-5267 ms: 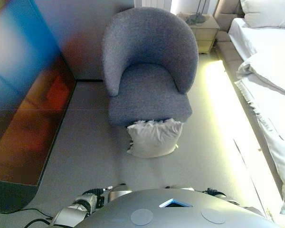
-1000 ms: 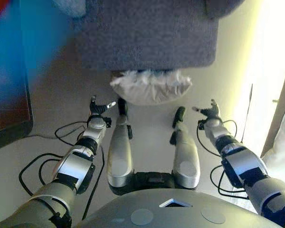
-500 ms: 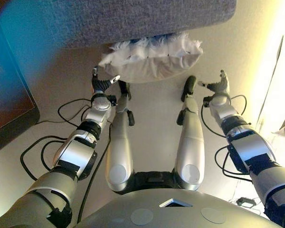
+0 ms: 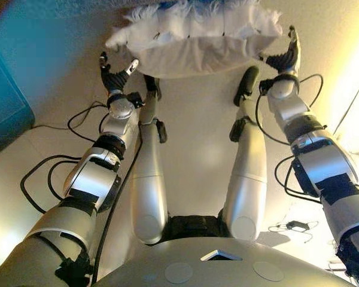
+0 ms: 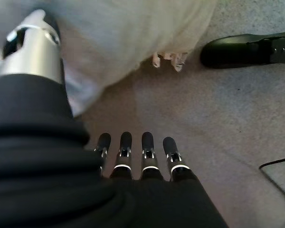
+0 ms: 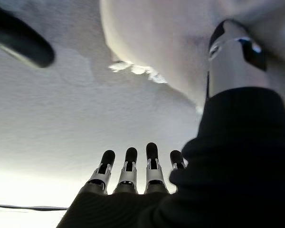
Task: Pick up the cushion and take it to the sofa
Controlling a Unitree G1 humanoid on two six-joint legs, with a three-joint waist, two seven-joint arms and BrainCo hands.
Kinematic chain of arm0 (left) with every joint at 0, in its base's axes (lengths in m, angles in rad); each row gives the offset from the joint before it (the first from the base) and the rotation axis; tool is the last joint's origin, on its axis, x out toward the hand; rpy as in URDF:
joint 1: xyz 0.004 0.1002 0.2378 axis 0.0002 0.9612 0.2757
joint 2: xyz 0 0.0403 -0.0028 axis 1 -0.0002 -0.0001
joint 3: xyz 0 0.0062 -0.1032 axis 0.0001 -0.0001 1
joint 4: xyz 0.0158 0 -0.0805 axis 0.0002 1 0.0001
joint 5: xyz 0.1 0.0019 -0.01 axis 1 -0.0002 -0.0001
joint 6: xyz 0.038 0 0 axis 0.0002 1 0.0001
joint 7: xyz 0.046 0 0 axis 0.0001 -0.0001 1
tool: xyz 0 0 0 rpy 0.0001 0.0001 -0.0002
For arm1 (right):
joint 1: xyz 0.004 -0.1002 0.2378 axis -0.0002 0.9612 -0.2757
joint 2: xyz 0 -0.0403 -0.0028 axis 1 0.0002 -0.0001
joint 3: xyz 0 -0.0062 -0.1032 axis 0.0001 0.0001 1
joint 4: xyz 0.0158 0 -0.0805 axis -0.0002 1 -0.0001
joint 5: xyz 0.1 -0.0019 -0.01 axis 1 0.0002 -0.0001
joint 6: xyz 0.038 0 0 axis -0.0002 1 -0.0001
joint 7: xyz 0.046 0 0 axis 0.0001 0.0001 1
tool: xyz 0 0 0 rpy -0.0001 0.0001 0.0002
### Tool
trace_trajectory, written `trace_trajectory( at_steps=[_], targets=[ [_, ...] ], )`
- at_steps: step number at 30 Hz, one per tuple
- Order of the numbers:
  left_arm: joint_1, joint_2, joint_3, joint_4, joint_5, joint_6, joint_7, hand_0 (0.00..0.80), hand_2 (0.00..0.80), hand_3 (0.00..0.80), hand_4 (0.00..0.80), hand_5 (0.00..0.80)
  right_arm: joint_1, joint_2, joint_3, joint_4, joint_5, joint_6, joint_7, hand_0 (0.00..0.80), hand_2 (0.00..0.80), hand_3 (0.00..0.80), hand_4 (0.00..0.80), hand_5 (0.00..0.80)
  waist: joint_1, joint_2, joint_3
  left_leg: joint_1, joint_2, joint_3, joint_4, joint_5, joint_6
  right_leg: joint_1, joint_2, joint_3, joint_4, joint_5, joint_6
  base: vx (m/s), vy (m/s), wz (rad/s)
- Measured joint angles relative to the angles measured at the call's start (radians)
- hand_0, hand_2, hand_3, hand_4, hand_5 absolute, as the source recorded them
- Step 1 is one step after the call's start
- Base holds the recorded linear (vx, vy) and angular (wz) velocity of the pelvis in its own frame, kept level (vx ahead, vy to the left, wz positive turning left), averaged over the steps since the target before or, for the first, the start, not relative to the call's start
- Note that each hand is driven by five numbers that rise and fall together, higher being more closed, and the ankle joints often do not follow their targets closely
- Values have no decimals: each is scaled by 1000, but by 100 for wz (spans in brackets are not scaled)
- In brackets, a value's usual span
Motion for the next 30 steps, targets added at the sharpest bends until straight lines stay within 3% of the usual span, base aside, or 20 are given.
trace_trajectory(
  at_steps=[11,22,24,27,28,29,30],
  targets=[
    [-94,18,13,-34,-67,-38,-35,0,0,0,0,0,-120,-41,50,-4,-18,-6,-29,0,0,0,0,0,18,0,0,-140,-2,-36,12,16,-9,-125,4,-4,29,-6,-3,-7,-4,6],
    [-190,90,-44,-83,-31,-53,-83,0,0,0,0,0,-185,-104,106,-84,-3,-25,132,0,0,0,0,0,18,0,0,-215,-4,-49,10,19,-13,-197,4,-8,39,-11,3,-6,23,3],
    [-216,102,-52,-107,-50,-21,-100,0,0,0,0,0,-201,-118,115,-102,26,-29,183,0,0,0,0,0,18,0,0,-231,-4,-51,8,27,-16,-215,4,-8,43,-11,2,0,0,0],
    [-263,128,-96,-61,-147,-40,-328,0,0,0,0,0,-224,-130,138,-112,123,-66,300,0,0,0,0,0,17,0,0,-245,-4,-54,2,32,-17,-233,4,-10,48,-12,0,-12,-6,2],
    [-261,133,-99,-63,-174,-54,-413,116,116,116,116,116,-220,-128,137,-112,178,-86,347,0,0,0,0,0,17,0,0,-244,-4,-55,-6,36,-19,-234,5,-11,47,-13,-1,-28,-40,5],
    [-247,134,-101,-80,-191,-65,-464,433,433,433,433,433,-191,-142,136,-143,240,-100,404,0,0,0,0,0,17,0,0,-244,-4,-57,-11,36,-20,-234,5,-12,46,-15,0,-21,-38,8],
    [-213,142,-101,-140,-215,-73,-501,536,536,536,536,536,-145,-190,136,-241,306,-102,469,0,0,0,0,0,17,0,0,-245,-6,-58,-18,37,-20,-238,4,-13,46,-18,1,-9,-42,12]
  ],
)
